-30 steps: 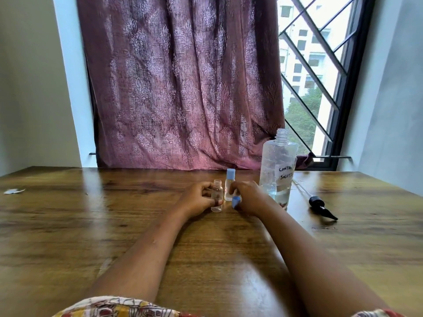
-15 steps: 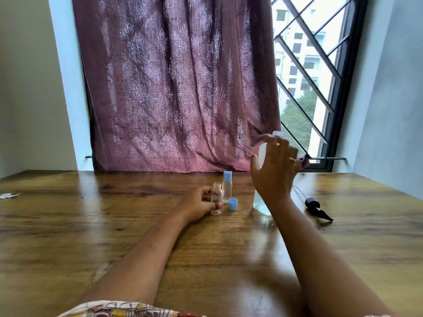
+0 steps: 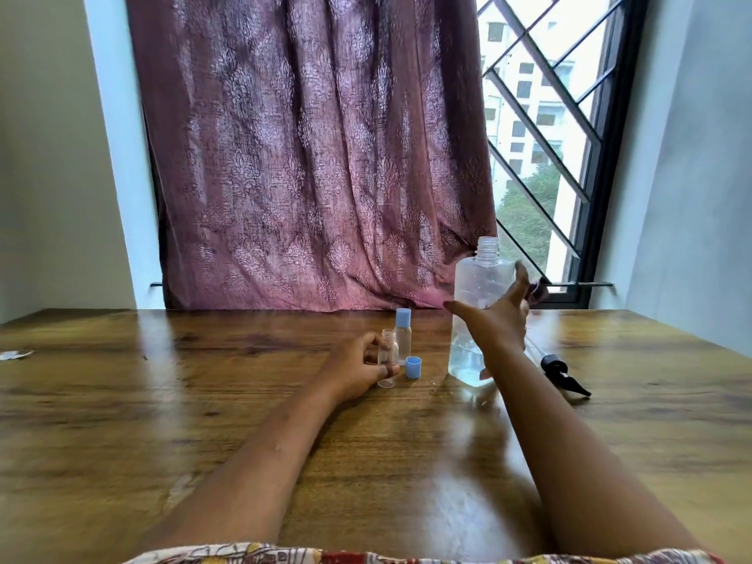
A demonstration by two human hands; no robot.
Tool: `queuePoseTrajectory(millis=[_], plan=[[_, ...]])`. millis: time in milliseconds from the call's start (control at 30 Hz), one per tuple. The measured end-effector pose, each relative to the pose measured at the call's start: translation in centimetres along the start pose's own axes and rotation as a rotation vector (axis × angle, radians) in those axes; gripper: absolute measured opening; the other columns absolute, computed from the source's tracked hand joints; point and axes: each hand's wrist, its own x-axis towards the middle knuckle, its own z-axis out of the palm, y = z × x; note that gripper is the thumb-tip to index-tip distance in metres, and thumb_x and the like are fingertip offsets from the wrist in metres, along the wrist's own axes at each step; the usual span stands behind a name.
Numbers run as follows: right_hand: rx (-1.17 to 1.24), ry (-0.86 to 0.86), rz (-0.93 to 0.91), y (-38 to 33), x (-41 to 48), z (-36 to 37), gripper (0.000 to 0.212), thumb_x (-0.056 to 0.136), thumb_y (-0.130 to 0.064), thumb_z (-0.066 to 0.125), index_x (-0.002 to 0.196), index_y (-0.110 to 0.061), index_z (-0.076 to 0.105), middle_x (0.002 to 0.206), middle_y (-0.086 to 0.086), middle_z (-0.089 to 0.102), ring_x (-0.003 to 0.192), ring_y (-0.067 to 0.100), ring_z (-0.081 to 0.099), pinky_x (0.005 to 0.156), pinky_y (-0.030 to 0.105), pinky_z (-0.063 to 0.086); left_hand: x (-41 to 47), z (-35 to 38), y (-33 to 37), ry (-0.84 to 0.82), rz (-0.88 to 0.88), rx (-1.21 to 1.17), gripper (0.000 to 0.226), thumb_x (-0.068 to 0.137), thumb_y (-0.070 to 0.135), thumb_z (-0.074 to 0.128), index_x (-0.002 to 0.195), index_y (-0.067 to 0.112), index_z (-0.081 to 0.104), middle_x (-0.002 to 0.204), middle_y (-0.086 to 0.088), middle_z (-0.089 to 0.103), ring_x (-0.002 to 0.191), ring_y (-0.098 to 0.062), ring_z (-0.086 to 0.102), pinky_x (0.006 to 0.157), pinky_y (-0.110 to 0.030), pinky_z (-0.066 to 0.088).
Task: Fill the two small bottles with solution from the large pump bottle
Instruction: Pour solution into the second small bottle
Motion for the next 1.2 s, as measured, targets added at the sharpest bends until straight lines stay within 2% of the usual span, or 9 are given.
queuePoseTrajectory(millis=[100,233,333,467,533,667,767,900,1200], plan=[[-0.067,0.023,-0.033,-0.4,-0.3,0.0,0.114,0.058,-0.035,0.084,0.14,-0.043,0.005,0.143,0.017,0.027,0.122,0.043,0.041,0.097,0.057,0.032,-0.2,0.0,0.1,0.005,0.02,0.014,0.034,0.078,0.026,0.073,0.104,0.032,0.052,0.101,0.008,0.068,0.081,0.005,0.058,0.066,-0.015,0.038],[-0.318,0.011,-0.279,-1.0,-1.7,0.7,0.108,0.057,-0.026,0.081,0.136,-0.044,0.01,0.134,0.014,0.035,0.116,0.042,0.044,0.092,0.053,0.036,-0.3,-0.1,0.2,0.009,0.026,0.056,0.038,0.08,0.028,0.071,0.112,0.031,0.051,0.102,0.011,0.065,0.078,0.012,0.052,0.062,-0.012,0.035],[-0.518,0.006,-0.426,-0.8,-2.4,1.4,0.099,0.061,-0.023,0.077,0.139,-0.039,0.016,0.133,0.011,0.037,0.118,0.04,0.043,0.094,0.054,0.039,-0.3,-0.2,0.2,0.027,0.011,0.067,0.045,0.08,0.028,0.07,0.119,0.032,0.048,0.104,0.015,0.06,0.076,0.015,0.047,0.058,-0.006,0.034],[-0.649,-0.035,-0.516,-0.2,-2.8,2.2,0.093,0.064,-0.018,0.071,0.14,-0.034,0.02,0.135,0.007,0.035,0.12,0.038,0.042,0.099,0.055,0.034,-0.4,-0.4,-0.1,0.051,-0.018,0.082,0.053,0.08,0.031,0.07,0.126,0.034,0.045,0.101,0.02,0.052,0.084,0.014,0.048,0.061,-0.005,0.029],[-0.692,-0.056,-0.542,0.0,-2.9,2.4,0.093,0.064,-0.016,0.07,0.14,-0.033,0.02,0.136,0.007,0.035,0.121,0.039,0.041,0.101,0.058,0.031,-0.3,-0.4,-0.2,0.064,-0.029,0.096,0.056,0.08,0.031,0.069,0.13,0.031,0.043,0.107,0.017,0.054,0.081,0.014,0.044,0.063,-0.007,0.029],[-0.847,-0.075,-0.605,0.4,-2.9,2.7,0.101,0.061,-0.02,0.075,0.141,-0.034,0.016,0.137,0.005,0.034,0.123,0.034,0.038,0.101,0.058,0.032,-0.1,-0.6,-0.4,0.081,-0.037,0.154,0.059,0.081,0.03,0.067,0.134,0.028,0.041,0.123,0.006,0.057,0.092,0.001,0.045,0.076,-0.018,0.032],[-0.931,-0.06,-0.669,0.6,-3.0,2.9,0.102,0.063,-0.021,0.077,0.141,-0.035,0.013,0.139,0.003,0.032,0.125,0.032,0.036,0.104,0.057,0.029,-0.1,-0.8,-0.5,0.099,-0.039,0.147,0.053,0.08,0.028,0.067,0.128,0.031,0.046,0.121,0.006,0.061,0.085,0.001,0.046,0.067,-0.016,0.033],[-0.963,-0.061,-0.699,0.6,-3.2,2.9,0.101,0.065,-0.02,0.075,0.142,-0.036,0.012,0.142,0.005,0.031,0.128,0.034,0.034,0.107,0.058,0.026,0.1,-0.8,-0.6,0.103,-0.075,0.157,0.058,0.08,0.027,0.068,0.133,0.029,0.044,0.125,0.003,0.059,0.095,-0.005,0.048,0.08,-0.022,0.034],[-0.998,-0.076,-0.708,0.5,-3.3,2.9,0.096,0.073,-0.007,0.062,0.145,-0.038,0.006,0.147,0.006,0.023,0.134,0.035,0.025,0.11,0.06,0.018,0.0,-0.8,-0.4,0.085,-0.1,0.135,0.048,0.081,0.026,0.068,0.125,0.026,0.051,0.12,0.003,0.062,0.093,-0.006,0.051,0.077,-0.024,0.036]])
